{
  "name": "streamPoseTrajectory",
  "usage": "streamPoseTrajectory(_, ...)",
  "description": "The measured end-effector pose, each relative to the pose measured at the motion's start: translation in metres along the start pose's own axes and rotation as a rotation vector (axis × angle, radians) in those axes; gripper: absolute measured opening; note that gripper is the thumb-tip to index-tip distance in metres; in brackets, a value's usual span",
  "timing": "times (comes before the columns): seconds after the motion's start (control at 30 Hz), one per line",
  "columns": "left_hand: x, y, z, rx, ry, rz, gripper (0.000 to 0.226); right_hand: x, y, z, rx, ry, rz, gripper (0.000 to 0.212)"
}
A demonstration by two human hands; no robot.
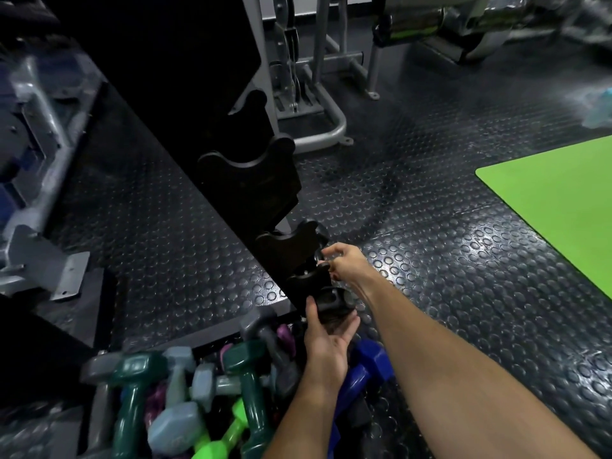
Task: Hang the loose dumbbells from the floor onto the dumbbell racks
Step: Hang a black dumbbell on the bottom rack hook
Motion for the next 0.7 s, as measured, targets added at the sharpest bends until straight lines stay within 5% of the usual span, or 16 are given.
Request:
streamPoseTrajectory(0.17, -0.001, 0.004, 0.003, 0.132, -0.034, 0.009, 0.071, -0.009, -0.009, -0.008, -0.047, 0.029, -0.062, 0.043)
streamPoseTrajectory(0.3, 0.005, 0.013, 0.002, 0.004, 0.033, 0.005, 0.074, -0.011, -0.019, -0.008, -0.052, 0.032, -0.146, 0.048)
streamPoseTrajectory(0.7, 0.01, 0.018, 0.016, 0.29, 0.001, 0.124, 0.07, -0.012, -0.015, 0.001, 0.019, 0.007, -0.074, 0.047)
Point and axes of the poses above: each hand's wrist, its own x-axis towards the middle knuckle, its own y-axis out of the back of the hand, z = x × y, the point moved 7 cm from there along x, towards the middle knuckle, and after that the axes turned 10 degrees about y, right-handed, at the moved point
